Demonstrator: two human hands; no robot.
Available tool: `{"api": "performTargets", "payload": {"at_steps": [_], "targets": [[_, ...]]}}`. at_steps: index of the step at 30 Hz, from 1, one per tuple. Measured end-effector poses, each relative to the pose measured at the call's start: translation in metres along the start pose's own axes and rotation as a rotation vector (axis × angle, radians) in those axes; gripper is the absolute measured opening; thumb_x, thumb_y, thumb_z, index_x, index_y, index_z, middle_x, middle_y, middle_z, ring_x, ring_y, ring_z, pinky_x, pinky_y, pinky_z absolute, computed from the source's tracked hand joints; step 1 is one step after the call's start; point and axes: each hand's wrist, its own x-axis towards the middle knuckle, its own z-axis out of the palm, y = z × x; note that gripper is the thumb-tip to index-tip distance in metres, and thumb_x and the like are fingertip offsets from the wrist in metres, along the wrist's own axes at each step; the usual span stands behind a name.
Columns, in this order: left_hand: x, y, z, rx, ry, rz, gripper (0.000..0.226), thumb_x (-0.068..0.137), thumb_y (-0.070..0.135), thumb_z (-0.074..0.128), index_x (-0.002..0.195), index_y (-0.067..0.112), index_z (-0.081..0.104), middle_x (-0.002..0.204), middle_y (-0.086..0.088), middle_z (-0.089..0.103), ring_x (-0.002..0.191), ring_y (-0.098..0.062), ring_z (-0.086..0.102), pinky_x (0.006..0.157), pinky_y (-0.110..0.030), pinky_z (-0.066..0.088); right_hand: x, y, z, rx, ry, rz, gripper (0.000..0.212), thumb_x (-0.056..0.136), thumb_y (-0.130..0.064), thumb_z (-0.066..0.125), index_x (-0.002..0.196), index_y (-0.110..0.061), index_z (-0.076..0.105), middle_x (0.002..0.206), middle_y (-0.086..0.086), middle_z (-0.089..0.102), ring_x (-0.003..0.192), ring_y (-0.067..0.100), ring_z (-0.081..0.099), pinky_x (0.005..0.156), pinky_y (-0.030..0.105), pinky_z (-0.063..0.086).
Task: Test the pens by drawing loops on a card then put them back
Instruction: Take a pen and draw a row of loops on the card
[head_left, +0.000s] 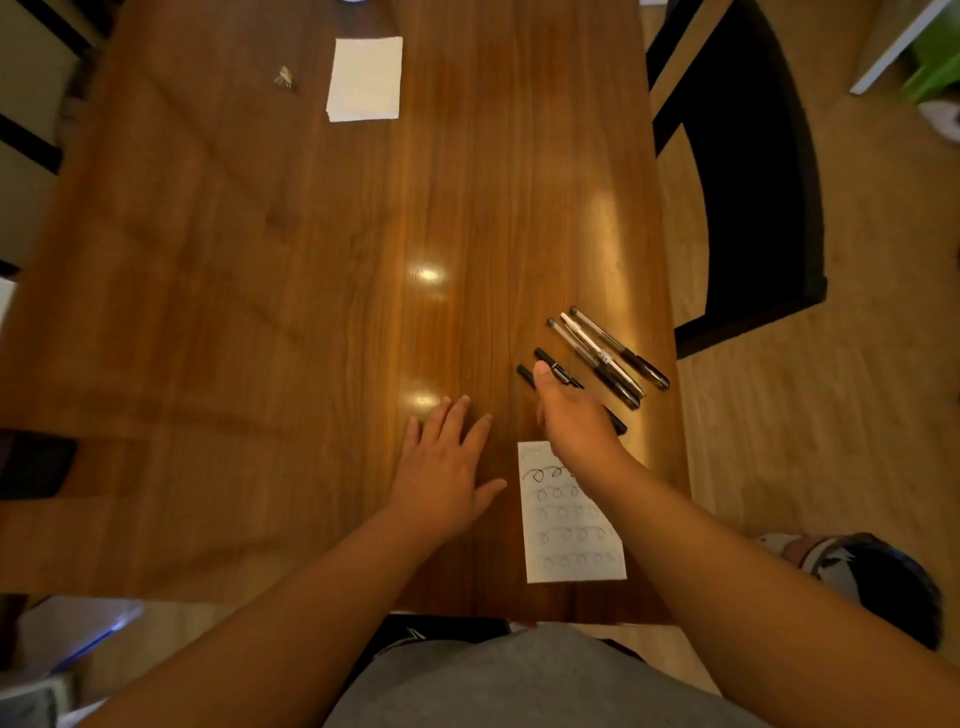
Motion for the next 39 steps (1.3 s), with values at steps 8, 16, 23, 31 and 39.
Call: {"api": "performTargets", "payload": {"at_steps": [8, 16, 23, 31, 39], "targets": [[0.003, -0.012, 0.009, 0.045, 0.036, 0.031, 0.078, 0.088, 0.072, 0.030, 0.153, 0.031, 0.018, 0.162, -0.006, 0.011, 0.149, -0.026, 0.005, 0.117, -0.054, 0.011, 0.027, -0.017, 0.033, -0.435, 0.100, -0.312, 0.010, 0.097, -0.034, 0.052, 0.096, -0.026, 0.057, 0.080, -0.006, 0.060, 0.070, 0.010, 0.058, 0.056, 0.028, 0.047], [0.005, -0.022, 0.010, 0.006, 0.127, 0.074, 0.068, 0.086, 0.066, 0.044, 0.141, 0.027, 0.047, 0.152, -0.007, 0.039, 0.141, -0.027, 0.033, 0.110, -0.053, 0.030, 0.036, -0.011, 0.040, -0.713, 0.164, -0.441, 0.015, 0.092, -0.035, 0.061, 0.094, -0.021, 0.064, 0.087, -0.001, 0.060, 0.081, 0.016, 0.056, 0.066, 0.033, 0.051], [0.009, -0.024, 0.007, -0.018, 0.148, 0.085, 0.060, 0.083, 0.056, 0.060, 0.134, 0.024, 0.054, 0.145, -0.008, 0.048, 0.135, -0.028, 0.043, 0.106, -0.052, 0.036, 0.041, -0.006, 0.037, -0.765, 0.136, -0.466, 0.023, 0.091, -0.043, 0.061, 0.089, -0.020, 0.064, 0.086, -0.001, 0.059, 0.079, 0.016, 0.056, 0.062, 0.031, 0.049], [0.036, -0.006, -0.034, -0.218, 0.123, 0.020, 0.026, 0.095, 0.046, 0.047, 0.112, 0.029, 0.056, 0.098, 0.010, 0.060, 0.091, -0.009, 0.056, 0.080, -0.027, 0.046, 0.037, 0.000, 0.003, -0.704, 0.216, -0.437, 0.023, 0.091, -0.045, 0.059, 0.096, -0.024, 0.066, 0.087, -0.005, 0.057, 0.077, 0.010, 0.054, 0.062, 0.026, 0.048], [0.078, 0.047, -0.055, -0.623, 0.038, -0.283, 0.025, 0.093, 0.043, 0.057, 0.078, 0.023, 0.062, 0.065, 0.006, 0.062, 0.058, -0.011, 0.060, 0.050, -0.030, 0.050, 0.032, 0.005, -0.042, -0.694, 0.306, -0.340, 0.020, 0.092, -0.034, 0.064, 0.104, -0.020, 0.070, 0.101, 0.000, 0.064, 0.085, 0.014, 0.060, 0.071, 0.030, 0.055]]}}
